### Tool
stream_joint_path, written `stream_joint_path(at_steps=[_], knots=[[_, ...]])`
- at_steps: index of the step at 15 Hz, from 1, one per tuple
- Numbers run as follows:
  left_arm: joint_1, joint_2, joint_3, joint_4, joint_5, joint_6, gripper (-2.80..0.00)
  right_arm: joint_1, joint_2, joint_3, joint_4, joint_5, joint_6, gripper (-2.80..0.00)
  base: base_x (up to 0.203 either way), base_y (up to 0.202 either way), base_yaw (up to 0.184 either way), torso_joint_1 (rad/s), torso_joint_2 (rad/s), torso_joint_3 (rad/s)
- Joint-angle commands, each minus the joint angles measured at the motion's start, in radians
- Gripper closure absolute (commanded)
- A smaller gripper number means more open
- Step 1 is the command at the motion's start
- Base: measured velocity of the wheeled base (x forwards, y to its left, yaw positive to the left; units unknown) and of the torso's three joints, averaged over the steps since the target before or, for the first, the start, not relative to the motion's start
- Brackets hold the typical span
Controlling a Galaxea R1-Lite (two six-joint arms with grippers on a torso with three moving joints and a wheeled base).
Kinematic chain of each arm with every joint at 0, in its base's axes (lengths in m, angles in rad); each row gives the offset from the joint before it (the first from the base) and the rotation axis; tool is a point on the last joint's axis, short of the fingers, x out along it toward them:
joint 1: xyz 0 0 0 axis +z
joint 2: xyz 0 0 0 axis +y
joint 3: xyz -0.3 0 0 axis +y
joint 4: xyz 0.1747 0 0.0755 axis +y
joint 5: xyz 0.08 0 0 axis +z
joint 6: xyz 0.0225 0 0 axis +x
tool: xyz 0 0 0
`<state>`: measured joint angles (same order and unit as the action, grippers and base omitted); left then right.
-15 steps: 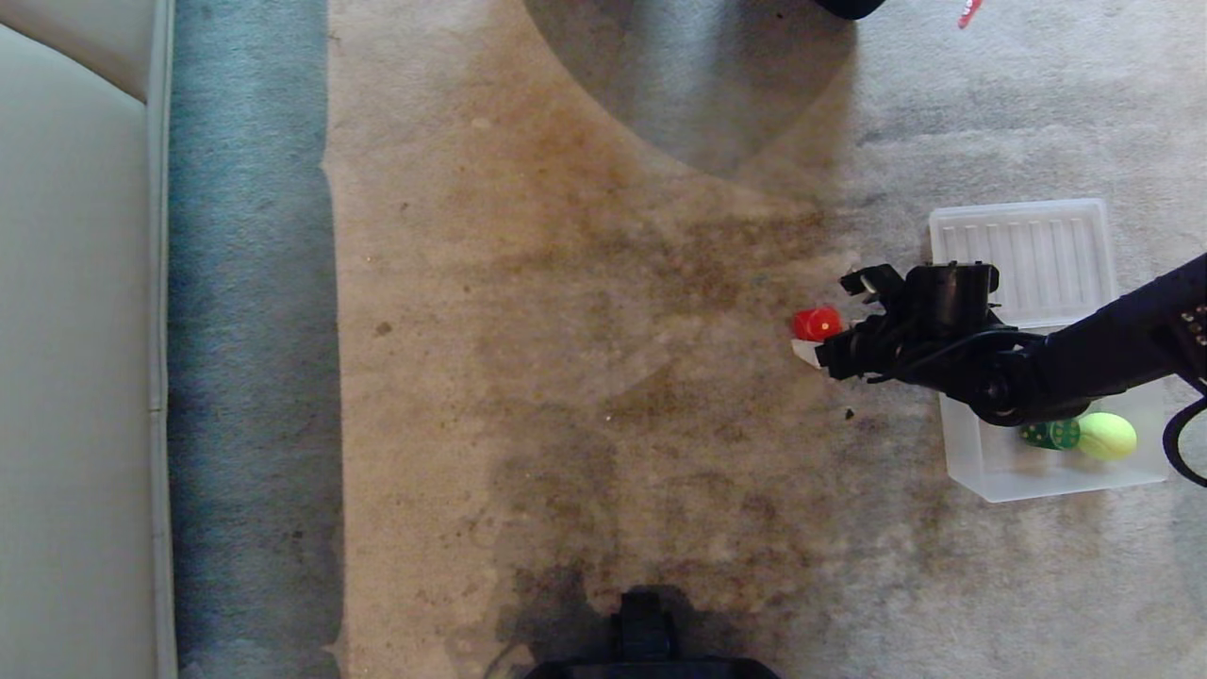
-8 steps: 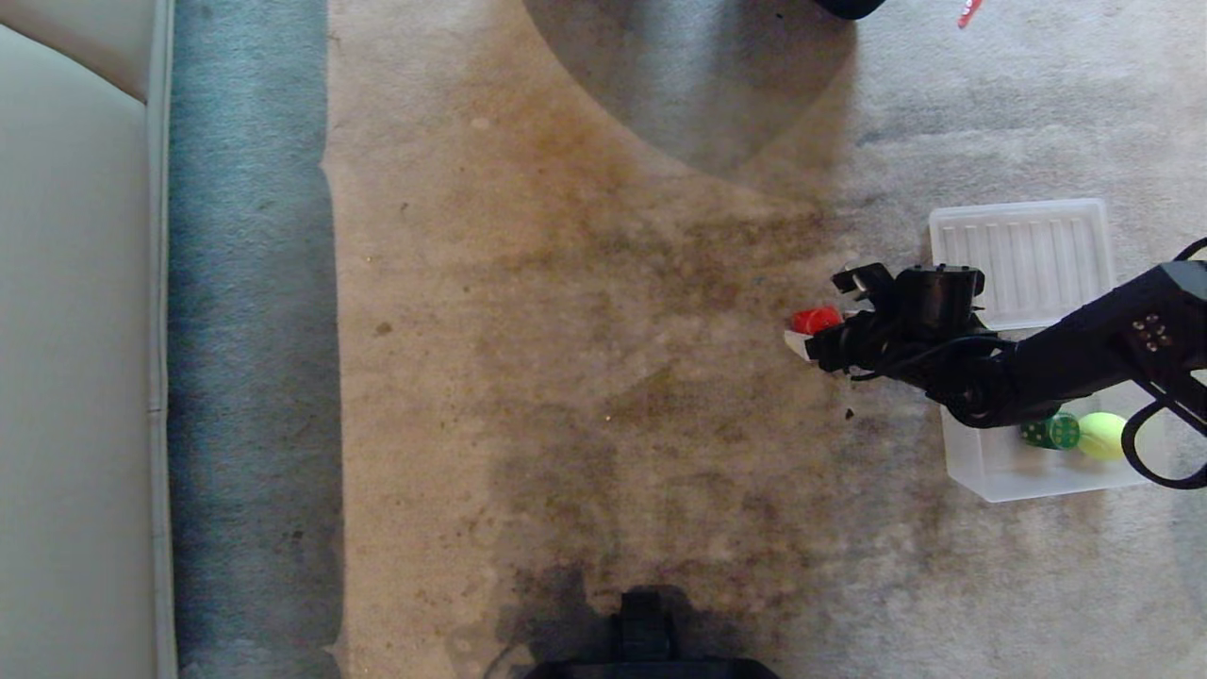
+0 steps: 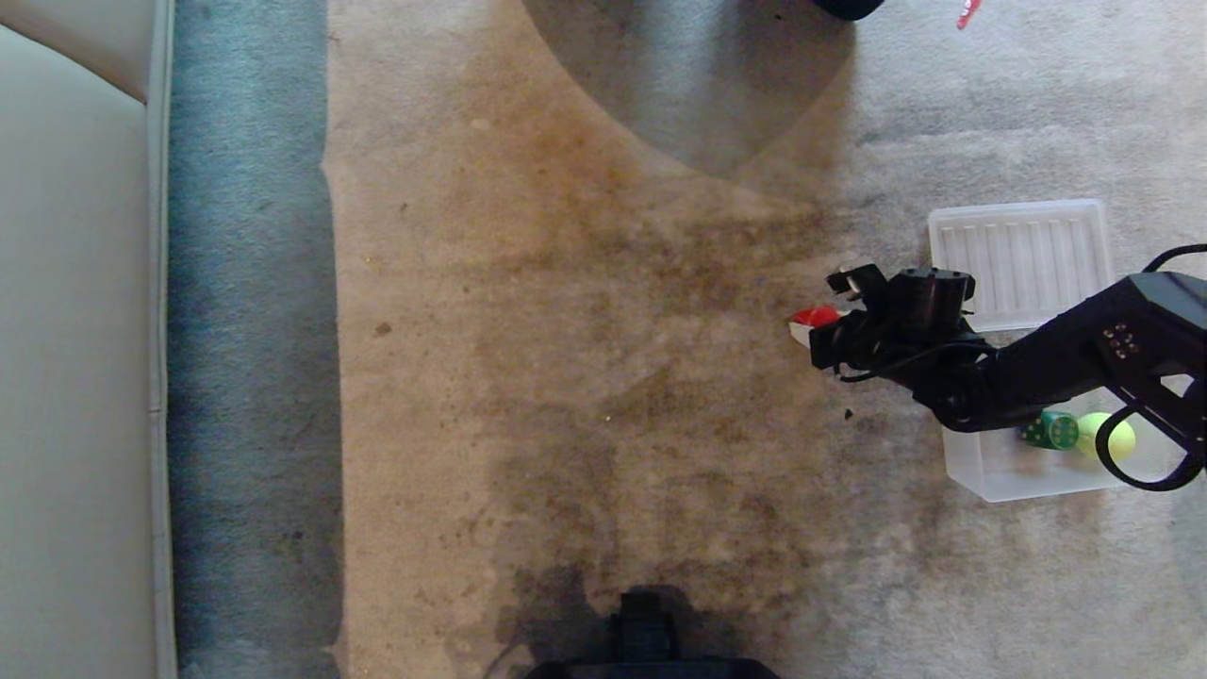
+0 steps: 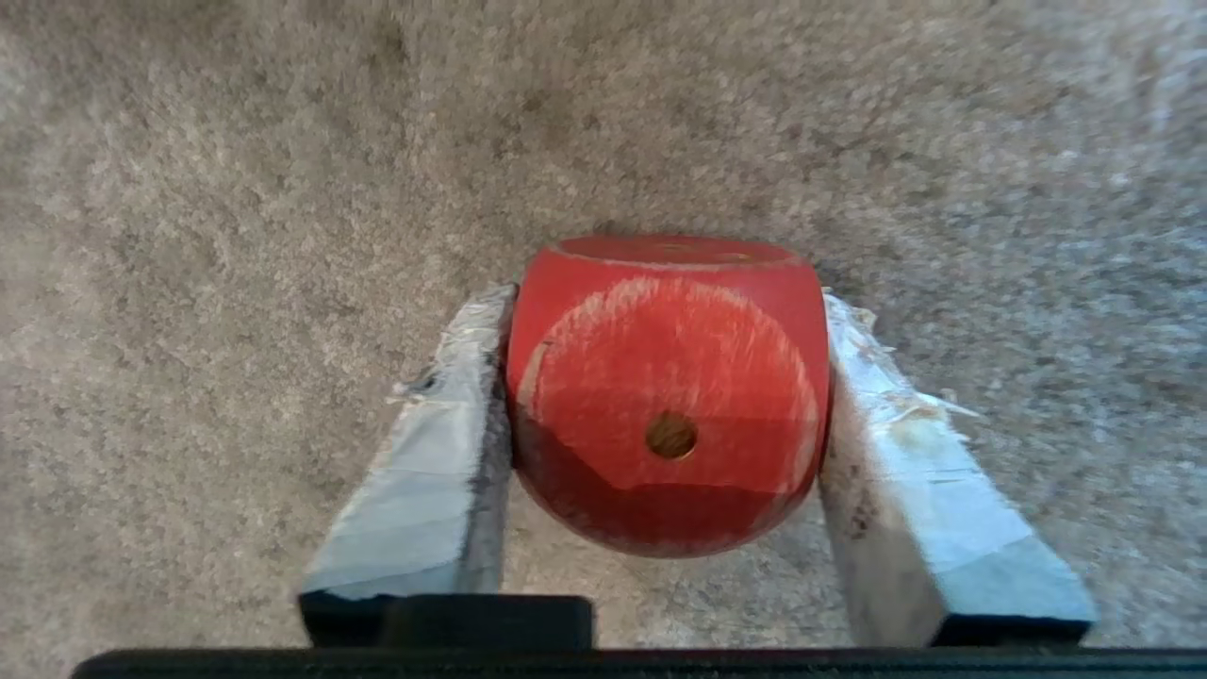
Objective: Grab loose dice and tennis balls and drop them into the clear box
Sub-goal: Pick up toys out of the box, then put the toys in the box
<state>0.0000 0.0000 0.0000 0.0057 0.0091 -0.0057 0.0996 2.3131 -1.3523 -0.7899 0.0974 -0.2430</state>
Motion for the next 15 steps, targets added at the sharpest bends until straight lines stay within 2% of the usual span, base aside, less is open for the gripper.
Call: stream_joint_path(at_steps=[1, 4, 6, 13, 15], knots=[[0.0, 0.0, 0.0, 0.0, 0.0, 0.0, 0.0, 0.0, 0.017, 0.0, -0.006, -0.011, -0.002, 0.0, 0.0, 0.0, 0.0, 0.0, 0.0, 0.0], [0.0, 0.0, 0.0, 0.0, 0.0, 0.0, 0.0, 0.0, 0.001, 0.015, 0.006, -0.035, 0.004, 0.0, 0.0, 0.0, 0.0, 0.0, 0.0, 0.0], [0.0, 0.0, 0.0, 0.0, 0.0, 0.0, 0.0, 0.0, -0.098, 0.033, 0.059, -0.035, 0.006, 0.0, 0.0, 0.0, 0.0, 0.0, 0.0, 0.0], [0.0, 0.0, 0.0, 0.0, 0.0, 0.0, 0.0, -0.011, -0.4, 0.217, 0.421, -0.049, 0.024, 0.0, 0.0, 0.0, 0.0, 0.0, 0.0, 0.0], [0.0, 0.0, 0.0, 0.0, 0.0, 0.0, 0.0, -0.023, -0.562, 0.315, 0.547, -0.049, 0.053, 0.0, 0.0, 0.0, 0.0, 0.0, 0.0, 0.0]])
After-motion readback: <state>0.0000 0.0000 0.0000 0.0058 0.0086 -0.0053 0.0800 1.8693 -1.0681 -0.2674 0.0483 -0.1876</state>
